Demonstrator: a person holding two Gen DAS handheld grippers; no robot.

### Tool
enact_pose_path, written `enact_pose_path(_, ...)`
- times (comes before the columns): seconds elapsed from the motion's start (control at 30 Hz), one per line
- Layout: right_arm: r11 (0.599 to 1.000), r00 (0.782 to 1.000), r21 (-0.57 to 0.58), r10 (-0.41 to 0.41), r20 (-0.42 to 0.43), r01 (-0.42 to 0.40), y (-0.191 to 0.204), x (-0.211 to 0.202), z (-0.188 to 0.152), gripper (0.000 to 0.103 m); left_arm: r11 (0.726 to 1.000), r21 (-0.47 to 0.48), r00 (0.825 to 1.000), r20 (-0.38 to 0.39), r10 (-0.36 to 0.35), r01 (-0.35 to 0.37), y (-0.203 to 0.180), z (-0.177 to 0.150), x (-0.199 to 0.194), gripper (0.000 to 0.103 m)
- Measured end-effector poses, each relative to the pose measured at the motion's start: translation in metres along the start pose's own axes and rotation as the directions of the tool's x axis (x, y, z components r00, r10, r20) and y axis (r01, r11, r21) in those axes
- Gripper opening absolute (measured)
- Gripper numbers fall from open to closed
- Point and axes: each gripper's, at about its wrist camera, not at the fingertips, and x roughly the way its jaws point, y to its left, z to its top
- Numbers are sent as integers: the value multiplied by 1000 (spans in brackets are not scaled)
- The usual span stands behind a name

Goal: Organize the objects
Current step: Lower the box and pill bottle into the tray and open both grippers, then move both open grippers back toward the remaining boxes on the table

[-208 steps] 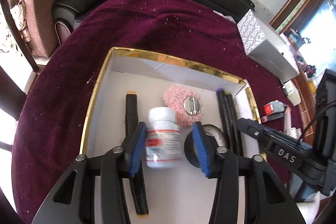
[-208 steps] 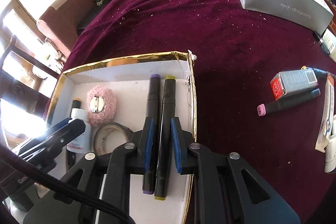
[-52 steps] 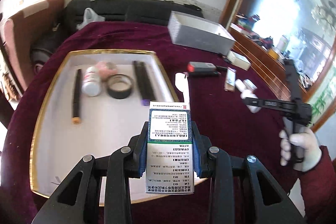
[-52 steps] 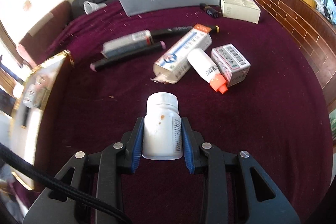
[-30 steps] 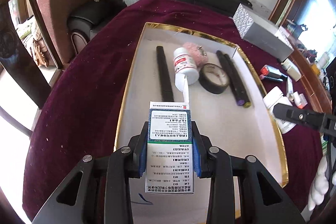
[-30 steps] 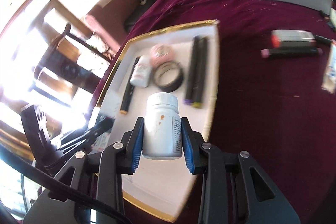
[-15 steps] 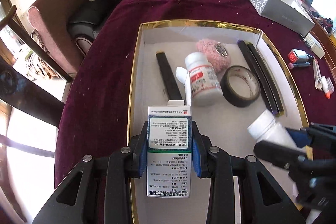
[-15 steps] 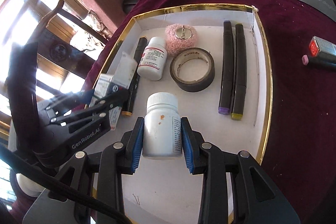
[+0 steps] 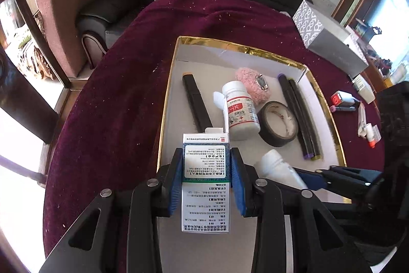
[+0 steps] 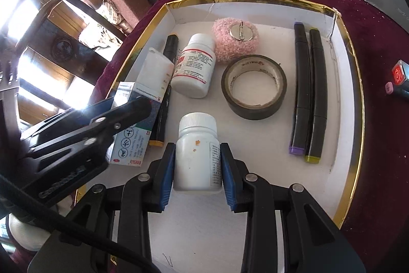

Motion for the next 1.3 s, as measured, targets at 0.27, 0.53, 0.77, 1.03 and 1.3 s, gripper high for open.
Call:
enact_pose_path(0.27, 1000, 1000, -13, -24, 7, 24, 6, 3, -3, 32, 999, -31, 996, 79, -33, 35, 7, -11, -31, 40)
enact_pose_path(0.53, 1000, 999, -7, 2, 44, -1, 8, -9, -12, 38, 994, -92, 987, 152, -46, 60, 19, -24, -58, 50)
enact_pose_path(0.77, 1000, 986, 5, -1, 167, 0, 2, -48, -31, 58, 989, -98, 981, 172, -93, 111, 7, -35, -69, 50)
enact_pose_path(1.03, 996, 971, 54, -76, 225, 65, -25, -77, -56, 61, 988, -64, 976, 173, -129, 141, -29, -55, -81, 50)
enact_pose_path(1.3, 974, 925, 18, -219, 310, 225, -34, -106, -74, 71, 988, -64, 980, 150, -129, 140, -60, -69, -85, 50)
